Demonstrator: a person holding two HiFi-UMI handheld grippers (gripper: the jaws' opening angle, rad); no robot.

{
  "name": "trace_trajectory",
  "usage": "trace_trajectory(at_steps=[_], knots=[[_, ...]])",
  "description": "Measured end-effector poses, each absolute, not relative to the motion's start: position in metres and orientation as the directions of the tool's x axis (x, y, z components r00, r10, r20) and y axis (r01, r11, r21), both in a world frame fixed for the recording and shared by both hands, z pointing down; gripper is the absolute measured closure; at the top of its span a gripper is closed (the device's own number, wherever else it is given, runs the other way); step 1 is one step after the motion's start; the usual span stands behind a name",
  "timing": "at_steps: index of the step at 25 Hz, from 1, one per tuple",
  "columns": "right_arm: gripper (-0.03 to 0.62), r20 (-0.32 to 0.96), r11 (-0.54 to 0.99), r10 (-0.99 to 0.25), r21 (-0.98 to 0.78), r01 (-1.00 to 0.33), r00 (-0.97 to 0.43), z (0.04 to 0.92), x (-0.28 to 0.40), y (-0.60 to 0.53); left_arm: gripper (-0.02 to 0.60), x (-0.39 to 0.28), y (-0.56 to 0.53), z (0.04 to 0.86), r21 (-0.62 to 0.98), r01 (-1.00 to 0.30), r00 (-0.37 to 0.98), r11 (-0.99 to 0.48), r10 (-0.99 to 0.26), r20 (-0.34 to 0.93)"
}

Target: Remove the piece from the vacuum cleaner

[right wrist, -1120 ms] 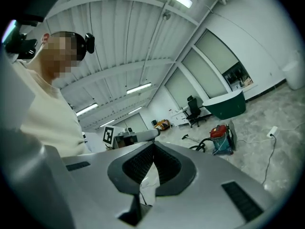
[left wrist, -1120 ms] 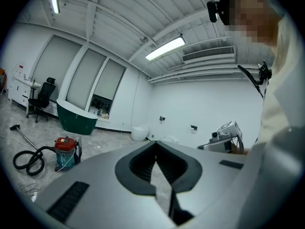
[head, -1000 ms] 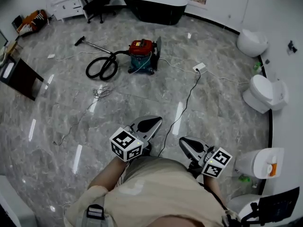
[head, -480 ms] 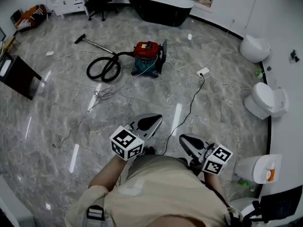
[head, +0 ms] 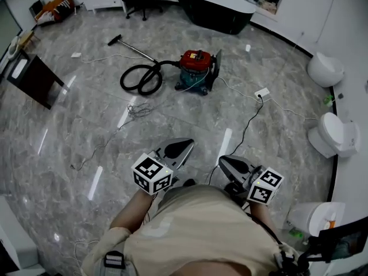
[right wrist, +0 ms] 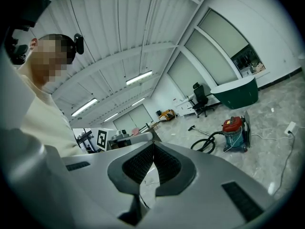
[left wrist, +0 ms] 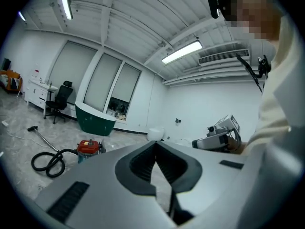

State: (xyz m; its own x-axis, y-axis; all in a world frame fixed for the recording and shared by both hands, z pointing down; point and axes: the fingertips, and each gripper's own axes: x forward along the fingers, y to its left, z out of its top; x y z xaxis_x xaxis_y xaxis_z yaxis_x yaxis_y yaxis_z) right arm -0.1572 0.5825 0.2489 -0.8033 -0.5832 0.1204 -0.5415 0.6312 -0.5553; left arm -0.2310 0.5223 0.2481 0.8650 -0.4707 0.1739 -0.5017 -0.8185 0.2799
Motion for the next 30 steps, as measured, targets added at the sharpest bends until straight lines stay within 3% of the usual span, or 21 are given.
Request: trace_trajectory(at_steps=[8, 18, 23, 30], knots=[[0.591, 0.101, 0.634, -0.544, -0.602, -0.486, -0.833, 0.254, -0.13, 0.566, 0.577, -0.206, 0.513, 0.251, 0.283, -0.551, 0.834, -0.785, -0.506, 0.219], [0.591, 0.063, 0.573, -0.613, -0.651, -0.498, -0.787, 0.258, 0.014, 0.56, 0.577, -0.056, 0.509, 0.237, 0.209, -0.5, 0.859, -0.841, -0.45, 0.242], [0.591, 0.045, 0.578, -0.573, -0.685, -0.443, -0.818, 0.273, 0.072, 0.566, 0.577, 0.012, 0.52, 0.247, 0.19, -0.519, 0.842, -0.834, -0.46, 0.281], [0.591, 0.051, 0.589, -0.503, -0.71, -0.385, -0.863, 0.292, 0.112, 0.57, 0.577, 0.057, 0.528, 0.256, 0.157, -0.564, 0.798, -0.81, -0.487, 0.355]])
